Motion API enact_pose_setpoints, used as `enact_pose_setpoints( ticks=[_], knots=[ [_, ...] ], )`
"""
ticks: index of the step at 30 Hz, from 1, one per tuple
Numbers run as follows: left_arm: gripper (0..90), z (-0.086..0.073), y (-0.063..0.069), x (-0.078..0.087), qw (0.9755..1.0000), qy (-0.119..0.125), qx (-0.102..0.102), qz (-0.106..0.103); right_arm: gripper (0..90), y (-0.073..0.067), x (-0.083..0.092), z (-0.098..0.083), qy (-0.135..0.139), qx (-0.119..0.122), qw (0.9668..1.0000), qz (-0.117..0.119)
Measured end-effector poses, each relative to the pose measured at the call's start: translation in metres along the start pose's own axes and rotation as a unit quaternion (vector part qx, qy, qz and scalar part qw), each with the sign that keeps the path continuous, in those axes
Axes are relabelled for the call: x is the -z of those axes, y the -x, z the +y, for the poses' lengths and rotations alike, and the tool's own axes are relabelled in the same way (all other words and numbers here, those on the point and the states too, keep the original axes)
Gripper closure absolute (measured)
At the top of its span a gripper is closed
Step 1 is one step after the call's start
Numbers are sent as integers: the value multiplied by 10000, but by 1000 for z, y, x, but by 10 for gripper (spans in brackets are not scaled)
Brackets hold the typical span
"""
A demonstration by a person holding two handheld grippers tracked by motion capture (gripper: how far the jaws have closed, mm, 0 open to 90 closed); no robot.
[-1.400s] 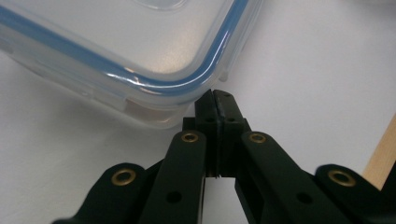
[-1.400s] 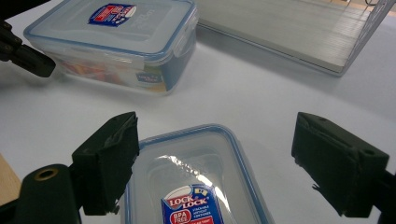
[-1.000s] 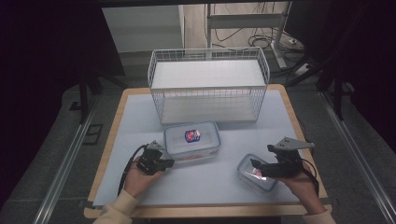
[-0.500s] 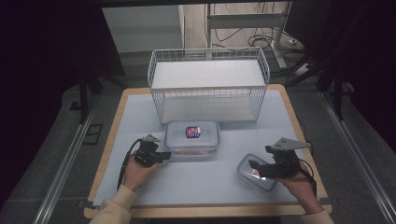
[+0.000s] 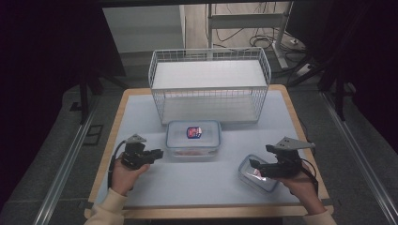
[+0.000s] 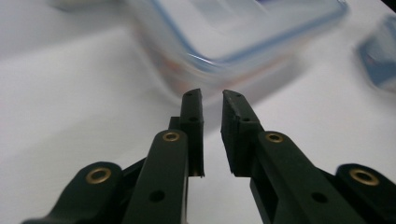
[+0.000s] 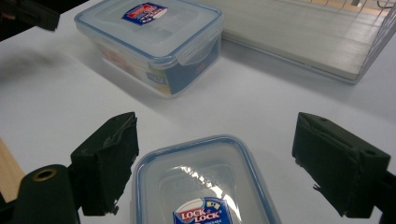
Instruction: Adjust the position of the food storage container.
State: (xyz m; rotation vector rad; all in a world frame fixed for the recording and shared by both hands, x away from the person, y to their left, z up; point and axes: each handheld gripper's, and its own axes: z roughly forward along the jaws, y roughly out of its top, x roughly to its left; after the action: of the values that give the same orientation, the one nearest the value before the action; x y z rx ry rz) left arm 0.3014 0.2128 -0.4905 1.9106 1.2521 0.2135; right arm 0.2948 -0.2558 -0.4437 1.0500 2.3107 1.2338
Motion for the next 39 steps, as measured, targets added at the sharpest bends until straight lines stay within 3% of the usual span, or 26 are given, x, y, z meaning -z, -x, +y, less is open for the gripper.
enact_pose_setpoints(
  ticks=[1, 2, 3, 4, 6, 11, 20, 21, 29, 35, 39],
  knots=[
    [826, 4, -11, 3, 9997, 114, 188, 95, 146, 0, 0, 1, 7, 10, 10000, -16],
    [846, 4, -11, 3, 9997, 114, 188, 95, 146, 0, 0, 1, 26, 15, 10000, -17],
    [870, 10, -21, 1, 9992, 140, 253, 273, 146, -1, -1, 2, 32, 32, 10000, -26],
    [883, 10, -21, 1, 9992, 140, 253, 273, 146, -1, -1, 2, 32, 32, 10000, -26],
    [899, 18, -34, -5, 9988, 138, 418, 210, 146, -2, -1, 4, 37, 61, 10000, -33],
    [900, 32, -45, -21, 9984, 38, 502, 275, 146, -1, -3, 4, 26, 79, 9999, -72],
    [900, 43, -40, -62, 9985, -408, 372, 65, 146, 1, -2, 4, 21, 81, 9999, -96],
    [900, 44, -39, -64, 9984, -448, 327, 111, 146, 1, -1, 4, 26, 82, 9999, -104],
    [900, 44, -42, -69, 9983, -365, 457, -23, 147, 3, 0, 4, 27, 62, 9999, -150],
    [900, 46, -31, -75, 9982, -409, 390, -180, 147, 2, -2, 7, 21, 80, 9999, -141],
    [900, 48, -27, -80, 9984, -392, 369, -171, 147, 1, -4, 8, 9, 96, 9999, -139]
  ],
)
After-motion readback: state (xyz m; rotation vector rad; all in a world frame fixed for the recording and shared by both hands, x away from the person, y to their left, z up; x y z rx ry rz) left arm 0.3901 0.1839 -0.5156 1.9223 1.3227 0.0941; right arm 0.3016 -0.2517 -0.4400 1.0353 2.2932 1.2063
